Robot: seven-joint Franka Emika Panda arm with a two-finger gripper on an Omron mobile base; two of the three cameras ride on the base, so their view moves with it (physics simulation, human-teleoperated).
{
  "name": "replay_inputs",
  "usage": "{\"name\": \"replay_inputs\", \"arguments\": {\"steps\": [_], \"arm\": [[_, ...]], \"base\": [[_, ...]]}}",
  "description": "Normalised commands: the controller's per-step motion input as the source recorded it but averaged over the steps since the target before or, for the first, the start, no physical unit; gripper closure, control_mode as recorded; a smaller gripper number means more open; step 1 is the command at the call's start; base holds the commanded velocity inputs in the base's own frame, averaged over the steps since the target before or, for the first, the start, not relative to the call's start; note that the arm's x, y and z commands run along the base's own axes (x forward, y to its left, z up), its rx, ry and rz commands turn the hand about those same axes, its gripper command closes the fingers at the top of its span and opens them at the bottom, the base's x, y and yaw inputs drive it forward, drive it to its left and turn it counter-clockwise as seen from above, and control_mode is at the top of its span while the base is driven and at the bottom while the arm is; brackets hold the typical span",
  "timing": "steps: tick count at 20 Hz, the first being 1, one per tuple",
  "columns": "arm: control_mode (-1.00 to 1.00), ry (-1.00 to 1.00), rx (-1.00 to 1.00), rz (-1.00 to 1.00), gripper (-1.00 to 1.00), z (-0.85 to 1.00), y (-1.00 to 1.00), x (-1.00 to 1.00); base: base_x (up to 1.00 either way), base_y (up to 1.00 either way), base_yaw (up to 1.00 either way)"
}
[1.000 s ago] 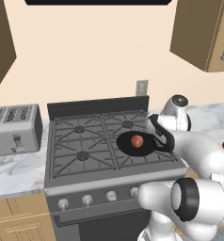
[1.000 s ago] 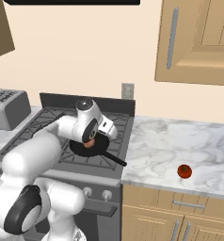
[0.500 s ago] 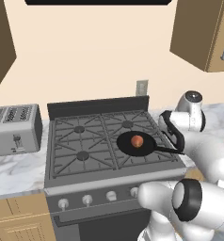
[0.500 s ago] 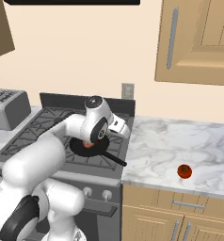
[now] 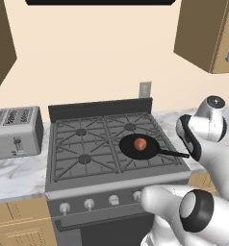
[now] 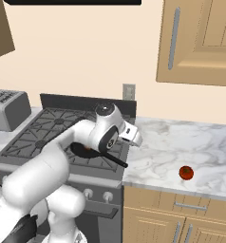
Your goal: Place the pan on the front right burner on the stove. Then place the tomato and the onion in the pan and turn on the front right burner.
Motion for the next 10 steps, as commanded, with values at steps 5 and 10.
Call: {"name": "replay_inputs", "arguments": {"steps": [5, 10], "arm": [[-1.00, 0.00, 0.00, 0.00, -1.00, 0.00, -0.41, -0.07], [-1.00, 0.03, 0.00, 0.00, -1.00, 0.00, -0.48, 0.00]], "base": [[0.00, 0.00, 0.00], [0.00, 0.00, 0.00]]}}
